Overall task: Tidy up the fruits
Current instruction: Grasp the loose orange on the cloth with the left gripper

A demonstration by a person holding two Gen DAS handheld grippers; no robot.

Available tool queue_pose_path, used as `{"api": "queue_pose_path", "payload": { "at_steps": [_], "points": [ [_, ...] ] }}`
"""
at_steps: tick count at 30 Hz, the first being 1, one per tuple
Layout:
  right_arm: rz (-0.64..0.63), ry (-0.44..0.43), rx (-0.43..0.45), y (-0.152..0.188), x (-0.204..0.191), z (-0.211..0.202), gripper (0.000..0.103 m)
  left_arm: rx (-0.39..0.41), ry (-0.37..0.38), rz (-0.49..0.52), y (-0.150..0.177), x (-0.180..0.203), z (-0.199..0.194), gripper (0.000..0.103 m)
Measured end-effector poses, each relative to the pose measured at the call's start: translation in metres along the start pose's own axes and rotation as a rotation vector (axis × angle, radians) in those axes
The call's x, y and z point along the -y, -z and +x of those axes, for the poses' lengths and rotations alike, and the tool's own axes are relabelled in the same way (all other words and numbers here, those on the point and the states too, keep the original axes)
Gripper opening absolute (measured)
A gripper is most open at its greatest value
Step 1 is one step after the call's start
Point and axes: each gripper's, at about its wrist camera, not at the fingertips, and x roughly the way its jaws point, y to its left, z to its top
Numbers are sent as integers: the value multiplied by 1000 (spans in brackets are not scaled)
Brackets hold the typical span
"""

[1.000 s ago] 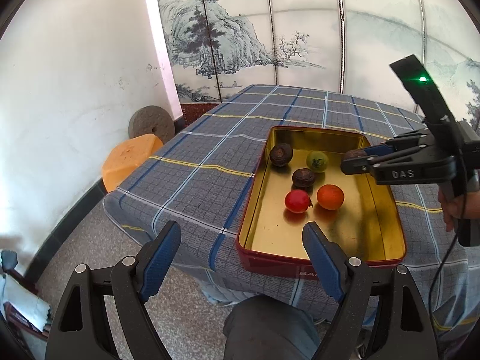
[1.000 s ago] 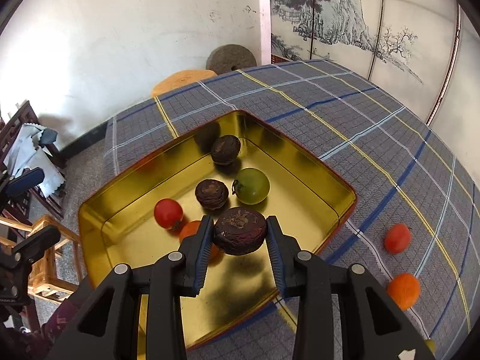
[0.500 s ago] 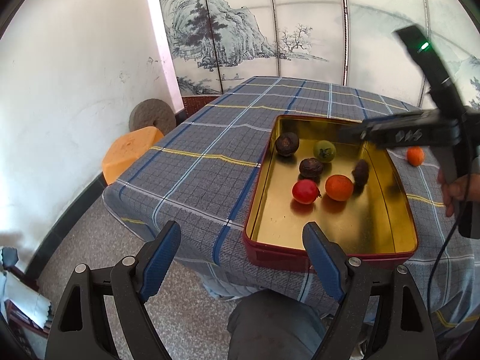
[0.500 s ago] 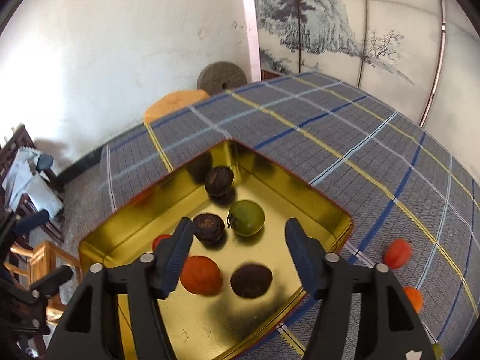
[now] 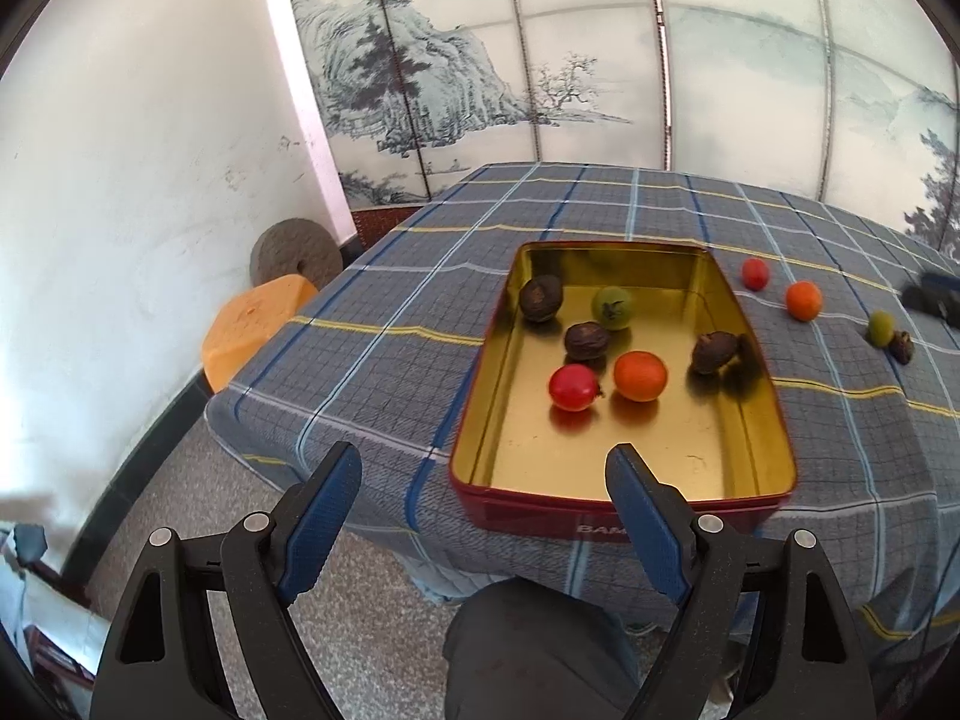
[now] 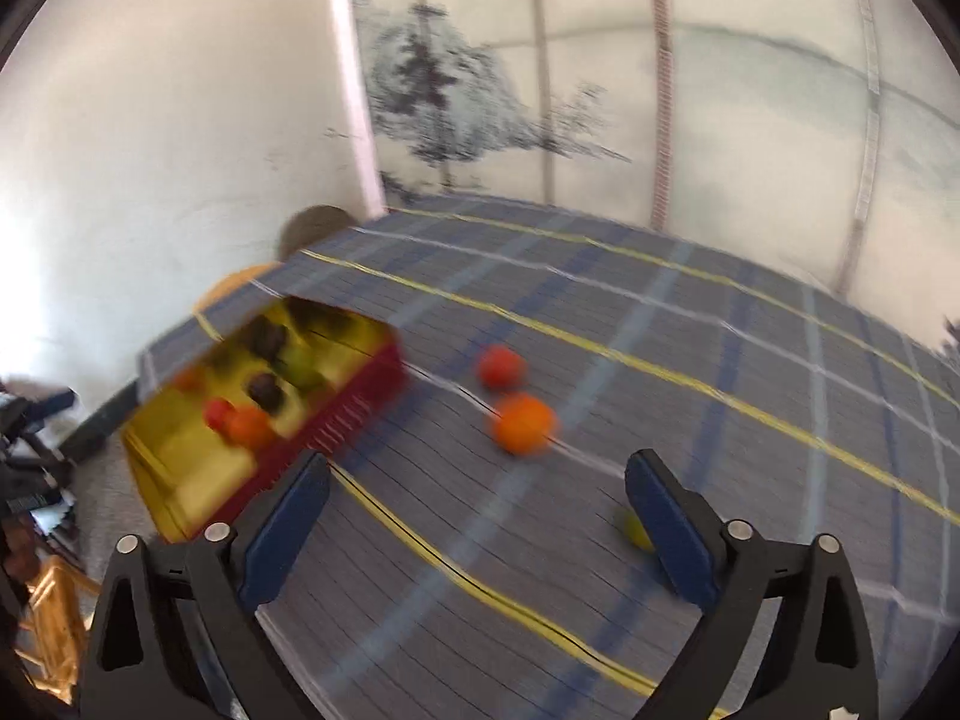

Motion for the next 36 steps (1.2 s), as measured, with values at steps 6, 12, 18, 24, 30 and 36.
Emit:
{"api": "queue_pose_path", "payload": {
  "at_steps": [6, 12, 18, 24, 30, 36],
  "points": [
    [132, 207, -93, 52, 99, -27, 101, 23, 13, 65, -7, 24, -11, 88],
    [214, 449, -219, 91, 176, -31, 103, 46, 41, 165, -18, 57, -19, 89],
    [281, 444, -227, 106, 203, -30, 103, 42, 218, 263, -49, 105, -21, 89],
    [317, 410, -226, 106, 210, -27, 103, -14, 424, 298, -92, 168, 6, 89],
    [317, 410, -225, 107, 212, -27, 103, -116, 433, 230, -123, 226, 74, 89],
    [303, 393, -225, 106, 207, -25, 103, -160, 340, 191, -129, 250, 131, 88]
  ]
}}
